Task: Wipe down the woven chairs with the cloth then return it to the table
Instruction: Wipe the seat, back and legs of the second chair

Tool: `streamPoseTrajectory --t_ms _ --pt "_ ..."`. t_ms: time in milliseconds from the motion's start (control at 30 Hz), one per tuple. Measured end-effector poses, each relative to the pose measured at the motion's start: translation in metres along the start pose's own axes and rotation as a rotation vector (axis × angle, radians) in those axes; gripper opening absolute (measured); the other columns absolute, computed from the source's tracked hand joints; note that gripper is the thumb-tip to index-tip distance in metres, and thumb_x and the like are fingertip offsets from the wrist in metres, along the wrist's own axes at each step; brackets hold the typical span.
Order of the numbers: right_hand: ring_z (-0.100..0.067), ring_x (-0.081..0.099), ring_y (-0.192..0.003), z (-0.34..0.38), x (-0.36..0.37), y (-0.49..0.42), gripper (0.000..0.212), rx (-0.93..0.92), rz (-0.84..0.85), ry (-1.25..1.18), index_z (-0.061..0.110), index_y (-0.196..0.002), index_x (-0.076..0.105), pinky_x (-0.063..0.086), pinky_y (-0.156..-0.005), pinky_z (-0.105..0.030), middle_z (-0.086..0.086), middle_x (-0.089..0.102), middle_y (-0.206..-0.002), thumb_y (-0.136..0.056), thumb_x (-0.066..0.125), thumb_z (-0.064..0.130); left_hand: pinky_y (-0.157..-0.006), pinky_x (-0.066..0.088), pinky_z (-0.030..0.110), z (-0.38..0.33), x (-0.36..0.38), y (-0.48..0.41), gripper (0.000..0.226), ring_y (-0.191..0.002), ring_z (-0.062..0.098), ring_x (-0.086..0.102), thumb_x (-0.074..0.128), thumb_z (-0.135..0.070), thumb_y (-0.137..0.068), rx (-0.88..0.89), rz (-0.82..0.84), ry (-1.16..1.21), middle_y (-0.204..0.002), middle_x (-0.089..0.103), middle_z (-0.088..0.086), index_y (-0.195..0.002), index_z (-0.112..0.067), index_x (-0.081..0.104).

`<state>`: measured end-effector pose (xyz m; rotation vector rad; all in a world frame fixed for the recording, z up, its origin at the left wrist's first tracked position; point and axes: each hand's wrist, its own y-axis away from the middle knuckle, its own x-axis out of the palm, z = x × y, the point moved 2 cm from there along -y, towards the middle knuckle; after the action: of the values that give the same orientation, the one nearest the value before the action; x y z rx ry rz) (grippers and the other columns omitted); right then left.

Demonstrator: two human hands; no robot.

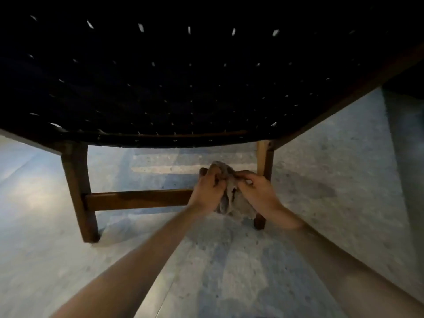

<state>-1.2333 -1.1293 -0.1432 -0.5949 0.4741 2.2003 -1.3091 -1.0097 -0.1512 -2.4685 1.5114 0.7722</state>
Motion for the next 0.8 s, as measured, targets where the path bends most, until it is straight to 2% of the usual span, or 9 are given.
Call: streamPoseTrajectory --t_ms 100,200,233,333,500,567,667,733,800 --pt "0.001 0.061 -0.082 -0.030 0.016 -0.027 0.022 -0.059 0.005 -0.003 0.037 -0.099 0.059 0.045 -0.068 -0.006 0.016 0.063 -0.093 -0.090 0.058 0.017 -0.071 0.034 0.018 0.028 0.012 -0.027 0.007 -0.081 0.014 0.047 0.047 -0.004 -0.093 0.021 -0.075 0.012 -0.100 0.042 0.014 -0.093 -0.011 0.046" --pt "0.005 0.059 -0.088 -0.049 0.024 -0.043 0.022 -0.162 -0.048 0.039 0.041 -0.092 0.058 0.045 -0.072 -0.002 0.020 0.062 -0.093 -0.090 0.062 0.019 -0.067 0.039 0.007 0.049 0.017 -0.044 0.008 -0.085 0.011 0.046 0.054 -0.008 -0.092 0.047 -0.130 0.071 -0.106 0.049 0.010 -0.093 -0.015 0.050" --pt "0.006 0.059 -0.089 -0.054 0.025 -0.046 0.019 -0.187 -0.066 0.054 0.039 -0.091 0.059 0.044 -0.073 -0.001 0.021 0.062 -0.092 -0.090 0.062 0.019 -0.068 0.042 0.007 0.054 0.018 -0.047 0.008 -0.090 0.013 0.050 0.057 -0.009 -0.090 0.050 -0.131 0.114 -0.106 0.052 0.006 -0.095 -0.015 0.053" --pt "0.010 0.059 -0.080 -0.060 0.021 -0.048 0.019 -0.262 -0.120 0.098 0.036 -0.082 0.061 0.042 -0.066 -0.001 0.021 0.063 -0.085 -0.087 0.067 0.019 -0.084 0.048 0.027 0.059 0.016 -0.051 0.017 -0.101 0.016 0.055 0.061 -0.007 -0.089 0.057 -0.083 0.159 -0.107 0.057 0.001 -0.104 -0.012 0.059" --pt "0.013 0.059 -0.076 -0.051 0.000 -0.030 0.021 -0.264 -0.188 0.078 0.042 -0.079 0.061 0.043 -0.060 -0.002 0.022 0.064 -0.078 -0.090 0.062 0.024 -0.064 0.048 0.005 0.050 0.003 -0.048 0.011 -0.082 0.006 0.061 0.064 -0.007 -0.089 0.073 -0.076 0.315 -0.090 0.065 -0.003 -0.086 -0.018 0.066" --pt "0.010 0.063 -0.077 -0.043 -0.001 -0.019 0.013 -0.136 -0.089 -0.111 0.042 -0.082 0.067 0.047 -0.060 -0.006 0.018 0.069 -0.079 -0.091 0.059 0.042 -0.062 0.048 0.004 0.040 -0.001 -0.042 0.016 -0.077 0.000 0.060 0.066 -0.008 -0.087 0.060 -0.070 0.379 -0.084 0.065 -0.009 -0.080 -0.022 0.065" --pt "0.009 0.064 -0.080 -0.031 0.007 -0.007 0.038 -0.054 0.039 -0.205 0.041 -0.091 0.065 0.052 -0.059 -0.011 0.028 0.067 -0.086 -0.069 0.064 0.073 -0.071 0.053 0.019 0.023 -0.008 -0.031 0.011 -0.085 0.008 0.066 0.070 -0.013 -0.084 0.044 0.025 0.477 -0.087 0.070 -0.007 -0.084 -0.023 0.066" --pt "0.013 0.062 -0.081 -0.025 0.009 -0.003 0.040 -0.091 -0.014 -0.128 0.040 -0.093 0.060 0.053 -0.065 -0.012 0.029 0.066 -0.088 -0.066 0.071 0.068 -0.064 0.053 0.020 0.013 -0.014 -0.026 0.012 -0.085 0.010 0.067 0.072 -0.017 -0.083 0.081 0.081 0.509 -0.088 0.071 -0.006 -0.090 -0.024 0.065" --pt "0.012 0.062 -0.074 -0.014 0.005 -0.001 0.017 -0.101 -0.108 -0.090 0.037 -0.087 0.056 0.052 -0.065 -0.010 0.014 0.067 -0.087 -0.082 0.070 0.045 -0.061 0.051 0.013 0.005 -0.020 -0.025 0.013 -0.088 0.008 0.065 0.069 -0.016 -0.085 0.170 0.076 0.443 -0.090 0.069 -0.008 -0.090 -0.027 0.063"
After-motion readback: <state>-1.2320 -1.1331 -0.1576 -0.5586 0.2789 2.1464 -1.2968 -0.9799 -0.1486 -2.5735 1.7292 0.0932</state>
